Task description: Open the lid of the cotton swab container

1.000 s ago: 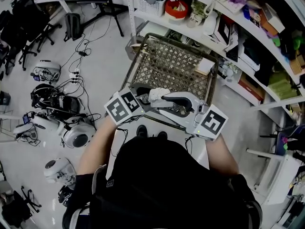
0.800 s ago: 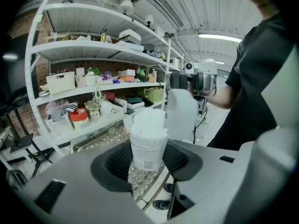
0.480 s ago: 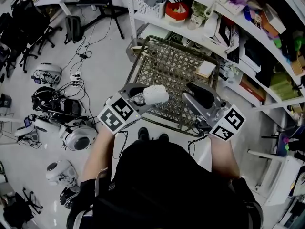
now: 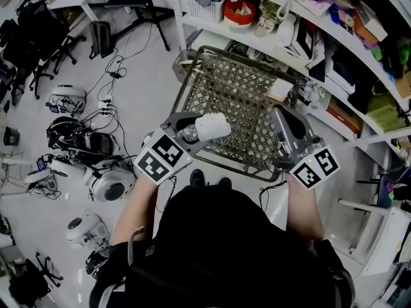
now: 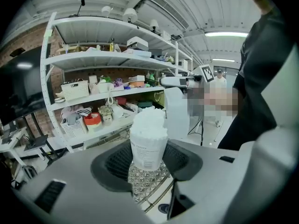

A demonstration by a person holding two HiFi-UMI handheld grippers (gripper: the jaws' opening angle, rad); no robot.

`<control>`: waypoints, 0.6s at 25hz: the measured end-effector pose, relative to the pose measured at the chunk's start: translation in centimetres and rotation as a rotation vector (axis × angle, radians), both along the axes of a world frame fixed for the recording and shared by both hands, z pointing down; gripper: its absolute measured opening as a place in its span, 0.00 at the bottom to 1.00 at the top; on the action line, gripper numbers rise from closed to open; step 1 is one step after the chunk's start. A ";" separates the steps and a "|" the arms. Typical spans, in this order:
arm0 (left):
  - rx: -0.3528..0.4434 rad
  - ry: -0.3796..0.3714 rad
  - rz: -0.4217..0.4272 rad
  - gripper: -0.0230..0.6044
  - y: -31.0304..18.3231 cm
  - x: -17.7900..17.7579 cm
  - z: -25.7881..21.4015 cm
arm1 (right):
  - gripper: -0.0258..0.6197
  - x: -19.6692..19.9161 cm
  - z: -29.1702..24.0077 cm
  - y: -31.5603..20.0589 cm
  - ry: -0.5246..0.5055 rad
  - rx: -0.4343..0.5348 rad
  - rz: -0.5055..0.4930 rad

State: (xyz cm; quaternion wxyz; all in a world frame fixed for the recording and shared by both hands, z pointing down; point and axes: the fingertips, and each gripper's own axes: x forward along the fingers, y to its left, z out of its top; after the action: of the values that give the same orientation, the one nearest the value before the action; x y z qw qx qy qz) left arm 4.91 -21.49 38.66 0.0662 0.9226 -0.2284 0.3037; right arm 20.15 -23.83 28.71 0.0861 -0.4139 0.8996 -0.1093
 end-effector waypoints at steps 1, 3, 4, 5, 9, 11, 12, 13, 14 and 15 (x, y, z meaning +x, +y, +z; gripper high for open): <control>0.002 -0.006 0.004 0.35 0.1 0.0 0.0 | 0.05 0.2 0.2 0.2 0.003 0.000 0.008; 0.001 -0.017 0.009 0.35 0.2 0.2 0.0 | 0.05 0.7 0.6 0.5 0.006 -0.005 0.026; -0.001 -0.019 0.010 0.35 0.2 0.2 0.1 | 0.05 0.9 0.8 0.6 0.008 -0.009 0.035; -0.004 -0.019 0.012 0.35 0.3 0.3 0.1 | 0.05 1.1 1.0 0.7 0.010 -0.012 0.043; -0.019 -0.015 0.014 0.35 0.5 0.4 0.4 | 0.05 1.6 1.5 1.1 0.013 -0.023 0.064; -0.021 -0.011 0.015 0.35 0.4 0.4 0.5 | 0.05 1.9 1.7 1.2 0.016 -0.030 0.074; -0.021 -0.009 0.015 0.35 0.3 0.4 0.4 | 0.05 2.1 1.7 1.3 0.020 -0.032 0.080; -0.021 -0.010 0.015 0.35 0.1 0.4 0.4 | 0.05 2.2 1.8 1.3 0.024 -0.034 0.085; -0.021 -0.011 0.015 0.35 0.0 0.3 0.3 | 0.05 2.4 1.9 1.2 0.029 -0.037 0.091; -0.022 -0.012 0.014 0.35 0.0 0.2 0.3 | 0.05 2.5 2.0 1.2 0.032 -0.040 0.096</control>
State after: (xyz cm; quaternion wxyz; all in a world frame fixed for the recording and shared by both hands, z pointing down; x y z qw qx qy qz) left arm 5.10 -21.54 38.96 0.0726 0.9216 -0.2190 0.3120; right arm 22.68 -22.60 30.67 0.0686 -0.4599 0.8777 -0.1161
